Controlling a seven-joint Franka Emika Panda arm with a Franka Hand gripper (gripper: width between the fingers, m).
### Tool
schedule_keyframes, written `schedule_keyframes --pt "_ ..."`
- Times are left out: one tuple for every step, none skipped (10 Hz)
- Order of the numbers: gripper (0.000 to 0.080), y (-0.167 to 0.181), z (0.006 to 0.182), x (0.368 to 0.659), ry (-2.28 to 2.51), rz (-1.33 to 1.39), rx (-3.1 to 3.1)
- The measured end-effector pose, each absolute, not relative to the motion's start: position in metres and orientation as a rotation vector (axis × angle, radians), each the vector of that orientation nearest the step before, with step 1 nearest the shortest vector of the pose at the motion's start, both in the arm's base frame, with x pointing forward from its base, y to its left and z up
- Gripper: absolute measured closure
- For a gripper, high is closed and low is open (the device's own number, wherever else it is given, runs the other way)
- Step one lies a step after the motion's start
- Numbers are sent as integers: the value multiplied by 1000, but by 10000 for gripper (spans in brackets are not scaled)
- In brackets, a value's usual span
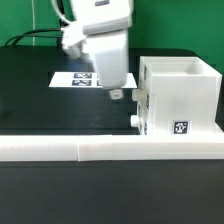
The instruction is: Assemble drawer
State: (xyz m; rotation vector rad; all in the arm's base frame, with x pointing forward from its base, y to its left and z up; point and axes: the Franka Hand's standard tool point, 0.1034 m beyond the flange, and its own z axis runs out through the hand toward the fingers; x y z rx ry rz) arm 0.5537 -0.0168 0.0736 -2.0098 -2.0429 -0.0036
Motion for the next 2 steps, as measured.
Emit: schedule_keyframes --pt "151 -31 78 557 -2051 3 -2008" --pt "151 -39 81 560 -2056 1 -2022"
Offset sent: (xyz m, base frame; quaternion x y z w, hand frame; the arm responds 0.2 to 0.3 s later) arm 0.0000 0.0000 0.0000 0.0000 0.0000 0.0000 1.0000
